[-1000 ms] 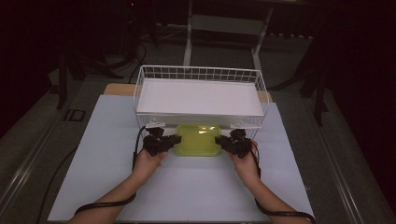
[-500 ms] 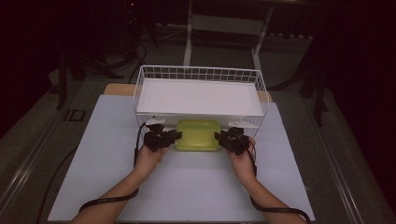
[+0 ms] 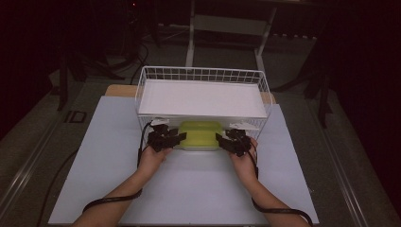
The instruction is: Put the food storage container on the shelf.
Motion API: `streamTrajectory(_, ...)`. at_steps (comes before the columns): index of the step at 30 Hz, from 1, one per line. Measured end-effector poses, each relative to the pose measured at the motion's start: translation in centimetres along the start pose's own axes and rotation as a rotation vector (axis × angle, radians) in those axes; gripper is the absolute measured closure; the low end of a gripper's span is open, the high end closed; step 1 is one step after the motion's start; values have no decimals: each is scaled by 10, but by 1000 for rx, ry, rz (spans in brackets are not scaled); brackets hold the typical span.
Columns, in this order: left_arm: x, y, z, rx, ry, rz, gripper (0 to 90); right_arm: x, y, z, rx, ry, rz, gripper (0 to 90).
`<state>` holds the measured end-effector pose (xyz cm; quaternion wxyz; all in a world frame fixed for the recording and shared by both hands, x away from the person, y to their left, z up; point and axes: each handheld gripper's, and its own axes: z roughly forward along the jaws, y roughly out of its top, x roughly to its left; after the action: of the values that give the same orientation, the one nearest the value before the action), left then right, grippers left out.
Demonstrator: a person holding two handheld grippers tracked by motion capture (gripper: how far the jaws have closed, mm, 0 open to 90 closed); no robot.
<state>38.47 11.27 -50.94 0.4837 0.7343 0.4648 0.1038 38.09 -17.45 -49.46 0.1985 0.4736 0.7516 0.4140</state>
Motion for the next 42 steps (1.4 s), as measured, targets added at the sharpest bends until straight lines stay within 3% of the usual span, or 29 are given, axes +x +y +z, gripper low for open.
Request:
streamTrajectory(9, -3, -1, -17, -44, -6, -38, 465, 4, -1, -19, -39, 12, -27, 475)
streamTrajectory(11, -5, -2, -23, -37, 0, -31, 451, 7, -1, -26, -44, 25, -31, 480)
streamTrajectory(13, -9, -4, -29, -42, -34, -46, 448, 12, -2, -32, -46, 50, -32, 508)
streamTrajectory(14, -8, -5, -32, -42, -32, -8, 433, 16, -2, -35, -47, 61, -42, 518)
streamTrajectory(15, -10, -6, -36, -38, -40, -11, 406, 20, -3, -38, -52, 73, -54, 524)
streamTrajectory(17, -14, -9, -43, -37, -29, 35, 384, 27, -5, -42, -48, 103, -65, 575)
streamTrajectory(18, -14, -9, -43, -37, -29, 35, 350, 30, -6, -43, -46, 114, -67, 603)
streamTrajectory(19, -15, -12, -52, -52, -78, 65, 305, 33, -7, -44, -39, 126, -70, 624)
streamTrajectory(20, -15, -13, -56, -55, -86, 65, 295, 36, -8, -44, -37, 138, -72, 644)
streamTrajectory(23, -16, -18, -65, -63, -118, 45, 226, 45, -13, -42, -19, 174, -83, 755)
streamTrajectory(27, -18, -29, -75, -88, -147, 48, 130, 55, -20, -35, 17, 198, -113, 895)
streamTrajectory(29, -19, -34, -79, -104, -136, 58, 14, 59, -23, -29, 34, 205, -126, 898)
streamTrajectory(30, -19, -37, -81, -126, -132, 54, 0, 61, -25, -26, 46, 212, -130, 898)
streamTrajectory(33, -18, -41, -84, -162, -113, 65, 0, 64, -29, -16, 73, 217, -135, 898)
streamTrajectory(37, -16, -43, -82, -159, -94, 73, 0, 66, -30, -2, 88, 205, -141, 898)
streamTrajectory(42, -20, -44, -83, -182, -62, 121, 0, 66, -26, 10, 92, 188, -142, 898)
